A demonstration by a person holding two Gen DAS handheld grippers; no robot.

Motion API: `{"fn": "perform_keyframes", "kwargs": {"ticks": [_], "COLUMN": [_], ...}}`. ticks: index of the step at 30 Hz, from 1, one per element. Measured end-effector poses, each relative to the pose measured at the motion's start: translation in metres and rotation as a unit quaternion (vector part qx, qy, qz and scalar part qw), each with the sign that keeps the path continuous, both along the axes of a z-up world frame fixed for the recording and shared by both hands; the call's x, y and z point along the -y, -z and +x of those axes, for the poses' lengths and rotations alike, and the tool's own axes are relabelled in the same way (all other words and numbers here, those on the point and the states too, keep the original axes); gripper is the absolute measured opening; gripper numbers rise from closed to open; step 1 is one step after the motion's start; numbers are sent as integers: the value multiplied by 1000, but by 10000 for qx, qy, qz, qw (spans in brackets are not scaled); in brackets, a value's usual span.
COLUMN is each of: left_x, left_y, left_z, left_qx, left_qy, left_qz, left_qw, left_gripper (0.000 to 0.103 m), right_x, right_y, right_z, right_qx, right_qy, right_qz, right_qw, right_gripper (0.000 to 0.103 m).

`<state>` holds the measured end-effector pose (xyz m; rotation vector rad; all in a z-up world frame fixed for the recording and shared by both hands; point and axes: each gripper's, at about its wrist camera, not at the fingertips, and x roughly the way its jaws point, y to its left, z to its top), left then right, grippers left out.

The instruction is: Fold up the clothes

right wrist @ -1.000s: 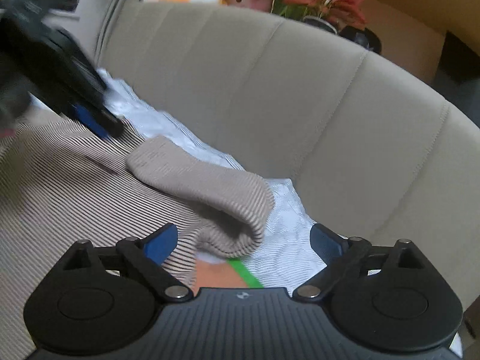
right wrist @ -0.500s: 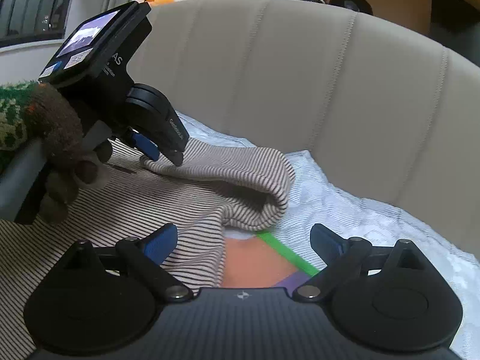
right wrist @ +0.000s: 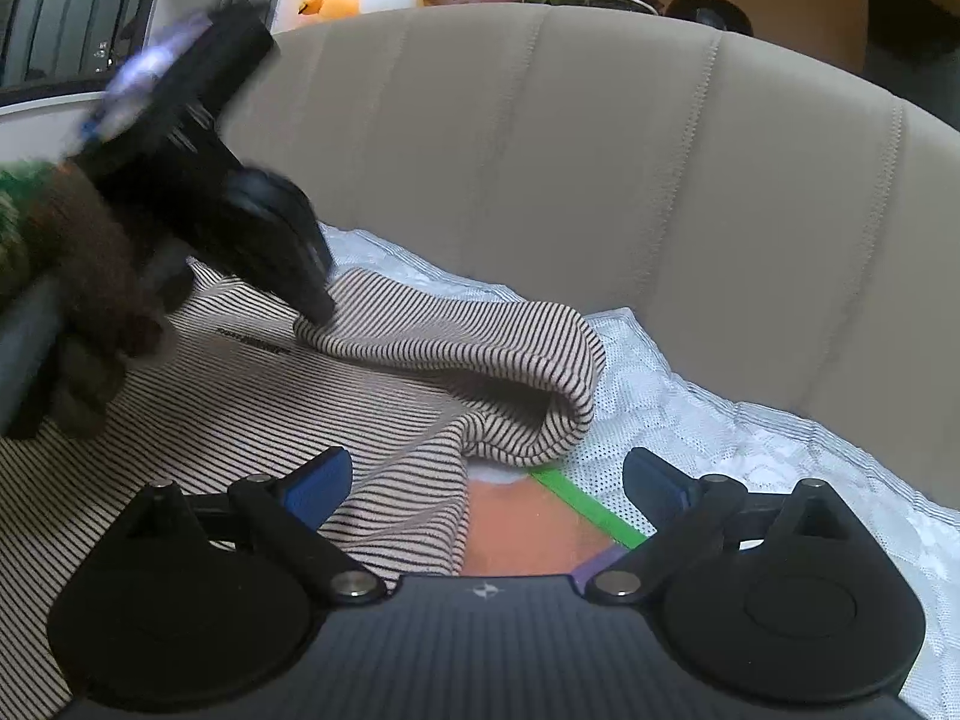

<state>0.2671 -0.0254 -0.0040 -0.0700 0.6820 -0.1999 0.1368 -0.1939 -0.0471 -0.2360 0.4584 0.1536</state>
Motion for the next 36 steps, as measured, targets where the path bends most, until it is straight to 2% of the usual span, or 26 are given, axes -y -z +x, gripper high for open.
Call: {"fn": "perform_keyframes", "kwargs": {"ticks": [2, 5, 7, 8, 9, 11, 13, 14, 15, 17, 18, 23, 26, 31, 36], "left_x": [-16, -26, -32, -35, -35, -19, 1, 9, 16, 17, 16, -21, -60, -101, -126], "left_y": [-12, -1, 6, 10, 15, 28, 38, 41, 44, 39, 35, -10, -22, 9, 19], "left_z": [-10, -4, 0, 2, 5, 12, 21, 25, 28, 27, 25, -13, -33, -36, -35], "left_qx": [156, -120, -304, -396, -483, -609, -597, -592, -568, -419, -336, 381, 381, -75, -39], "left_qy": [-62, -20, 8, 22, 45, 129, 137, 93, 23, -65, -91, -231, -622, -1162, -1403], "left_qz": [-134, -534, -800, -932, -1022, -927, -606, -455, -313, -205, -198, -307, -512, -480, -375], "left_qw": [9998, 9985, 9963, 9949, 9936, 9937, 9963, 9972, 9979, 9989, 9992, 9985, 9960, 9920, 9894], "left_gripper": [0, 4, 22, 42, 52, 53, 56, 54, 45, 10, 7, 6, 6, 6, 7], "right_x": [1, -1, -4, -4, -5, -4, -1, 0, 3, 6, 8, 11, 11, 0, -13], "right_y": [-2, -6, -6, -6, -6, -5, -4, -3, -2, 0, 1, 1, -2, -7, -9], "right_z": [-1, -3, -4, -5, -5, -4, -4, -3, -2, 0, 1, 2, -2, -10, -17], "right_qx": [18, 85, 128, 136, 143, 116, 75, 50, 22, -25, -43, -17, 83, 257, 445], "right_qy": [39, 13, -56, -90, -124, -144, -125, -110, -90, -45, -22, 67, 75, -46, -225], "right_qz": [15, -25, -49, -55, -61, -34, 24, 61, 98, 151, 169, 219, 181, -8, -229], "right_qw": [10000, 10000, 9999, 9999, 9998, 9998, 9999, 9999, 9999, 9999, 9998, 9997, 9998, 9997, 9985], "right_gripper": [97, 97, 98, 98, 99, 99, 99, 99, 99, 99, 99, 99, 99, 99, 99]}}
